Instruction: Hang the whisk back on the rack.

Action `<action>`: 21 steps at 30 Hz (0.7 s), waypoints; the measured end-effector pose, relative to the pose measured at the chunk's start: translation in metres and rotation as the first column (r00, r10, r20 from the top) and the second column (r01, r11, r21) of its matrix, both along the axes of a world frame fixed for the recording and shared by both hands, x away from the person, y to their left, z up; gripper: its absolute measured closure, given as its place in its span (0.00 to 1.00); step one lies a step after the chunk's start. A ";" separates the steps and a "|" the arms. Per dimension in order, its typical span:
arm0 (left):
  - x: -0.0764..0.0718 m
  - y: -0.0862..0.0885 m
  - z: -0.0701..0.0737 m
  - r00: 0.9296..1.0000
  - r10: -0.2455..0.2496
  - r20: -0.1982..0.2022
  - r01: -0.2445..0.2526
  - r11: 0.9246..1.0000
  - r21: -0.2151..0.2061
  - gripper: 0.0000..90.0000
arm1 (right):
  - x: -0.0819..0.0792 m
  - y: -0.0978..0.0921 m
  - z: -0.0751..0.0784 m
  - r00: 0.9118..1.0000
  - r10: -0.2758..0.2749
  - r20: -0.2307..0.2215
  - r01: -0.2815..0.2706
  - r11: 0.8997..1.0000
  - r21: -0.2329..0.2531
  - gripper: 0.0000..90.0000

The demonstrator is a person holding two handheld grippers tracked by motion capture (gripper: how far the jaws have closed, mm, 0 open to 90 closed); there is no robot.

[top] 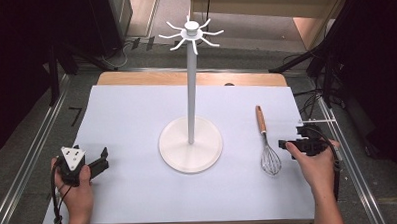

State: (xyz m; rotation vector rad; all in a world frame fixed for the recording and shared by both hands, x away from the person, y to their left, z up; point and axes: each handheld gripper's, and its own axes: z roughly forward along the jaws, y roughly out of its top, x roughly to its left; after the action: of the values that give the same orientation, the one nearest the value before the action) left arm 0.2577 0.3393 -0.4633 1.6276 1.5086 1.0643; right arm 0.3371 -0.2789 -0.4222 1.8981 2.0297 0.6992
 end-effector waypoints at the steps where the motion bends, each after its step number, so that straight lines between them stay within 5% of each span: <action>1: 0.000 0.000 0.000 1.000 0.001 -0.001 -0.001 1.000 -0.003 0.15 | 0.003 0.001 0.000 1.000 0.005 -0.014 -0.005 1.000 -0.001 0.37; 3: 0.001 0.000 0.000 1.000 -0.001 -0.005 0.001 1.000 0.000 0.15 | 0.008 0.005 0.002 0.998 0.010 -0.069 -0.009 1.000 0.005 0.48; 8: 0.001 -0.001 0.000 1.000 -0.003 -0.005 0.003 1.000 0.006 0.15 | 0.018 0.011 0.004 0.991 0.024 -0.131 -0.024 1.000 -0.005 0.48; 11: 0.001 -0.001 0.000 1.000 -0.004 -0.001 0.004 1.000 0.002 0.15 | 0.023 0.015 0.002 0.986 0.025 -0.164 -0.018 0.999 0.045 0.48; 21: 0.001 -0.001 0.000 1.000 -0.003 -0.006 0.003 1.000 0.006 0.15 | 0.035 0.029 -0.002 0.968 0.029 -0.250 -0.003 0.994 0.105 0.63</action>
State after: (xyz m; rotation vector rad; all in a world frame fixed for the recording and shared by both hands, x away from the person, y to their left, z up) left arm 0.2584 0.3384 -0.4635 1.6378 1.5074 1.0642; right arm 0.3719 -0.2501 -0.4242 2.1272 2.1993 0.6049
